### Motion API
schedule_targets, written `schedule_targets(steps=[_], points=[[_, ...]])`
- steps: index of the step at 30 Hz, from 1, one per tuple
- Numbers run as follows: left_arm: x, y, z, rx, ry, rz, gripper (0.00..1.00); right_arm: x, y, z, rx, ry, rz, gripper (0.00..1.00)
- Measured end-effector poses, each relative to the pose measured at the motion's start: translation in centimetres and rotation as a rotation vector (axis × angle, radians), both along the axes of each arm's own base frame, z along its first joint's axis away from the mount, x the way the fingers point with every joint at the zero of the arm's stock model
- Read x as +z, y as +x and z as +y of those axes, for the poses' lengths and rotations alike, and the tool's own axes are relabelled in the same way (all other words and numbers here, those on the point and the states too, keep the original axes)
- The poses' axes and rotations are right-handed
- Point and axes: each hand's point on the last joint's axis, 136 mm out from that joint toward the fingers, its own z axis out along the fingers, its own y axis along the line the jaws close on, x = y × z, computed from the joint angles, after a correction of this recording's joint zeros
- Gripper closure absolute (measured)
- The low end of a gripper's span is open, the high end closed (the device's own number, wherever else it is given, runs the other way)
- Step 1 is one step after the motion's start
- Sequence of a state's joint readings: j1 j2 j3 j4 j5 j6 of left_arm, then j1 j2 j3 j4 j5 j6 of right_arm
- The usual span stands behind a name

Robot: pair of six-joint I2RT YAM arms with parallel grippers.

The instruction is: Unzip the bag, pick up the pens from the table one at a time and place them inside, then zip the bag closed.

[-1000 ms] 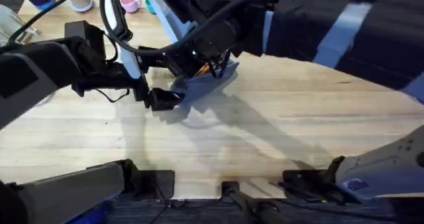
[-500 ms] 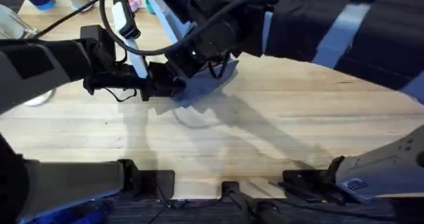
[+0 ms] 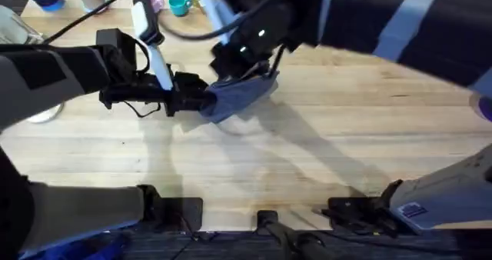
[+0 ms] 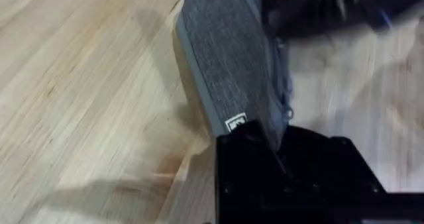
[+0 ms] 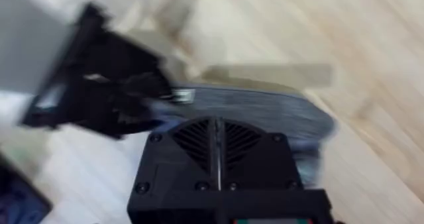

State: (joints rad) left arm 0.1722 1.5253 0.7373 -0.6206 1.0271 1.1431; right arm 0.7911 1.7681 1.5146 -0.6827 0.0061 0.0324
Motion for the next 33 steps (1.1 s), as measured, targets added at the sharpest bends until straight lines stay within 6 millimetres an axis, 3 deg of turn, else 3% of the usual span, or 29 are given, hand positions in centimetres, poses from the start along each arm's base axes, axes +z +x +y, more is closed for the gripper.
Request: schedule_targets(steps=[6, 11, 16, 21, 24, 25, 31, 33], points=[[-0.2, -0.1, 0.0, 0.001, 0.005, 0.005, 0.958, 0.0, 5.2, -6.4, -0.145, -0.037, -0.026, 0.967], [-0.2, -0.1, 0.0, 0.001, 0.006, 0.005, 0.958, 0.0, 7.6, -10.2, -0.227, -0.034, -0.015, 0.967], [-0.2, -0.1, 0.0, 0.001, 0.005, 0.006, 0.958, 0.0, 8.4, -11.8, -0.258, -0.008, 0.002, 0.968], [-0.2, -0.1, 0.0, 0.001, 0.005, 0.006, 0.958, 0.5, 7.8, -11.2, -0.236, 0.011, 0.011, 0.968], [-0.2, -0.1, 0.1, 0.001, 0.006, 0.006, 0.958, 2.1, 6.6, -10.6, -0.212, 0.027, -0.005, 0.968], [-0.2, -0.1, 0.1, 0.001, 0.006, 0.006, 0.958, 2.9, 6.0, -10.4, -0.203, 0.037, -0.014, 0.92], [-0.2, -0.1, 0.1, 0.001, 0.006, 0.006, 0.958, 8.1, 1.8, -9.9, -0.134, 0.085, -0.069, 0.058], [-0.2, -0.1, 0.1, 0.001, 0.006, 0.006, 0.958, 9.1, 0.5, -9.9, -0.114, 0.091, -0.079, 0.008]])
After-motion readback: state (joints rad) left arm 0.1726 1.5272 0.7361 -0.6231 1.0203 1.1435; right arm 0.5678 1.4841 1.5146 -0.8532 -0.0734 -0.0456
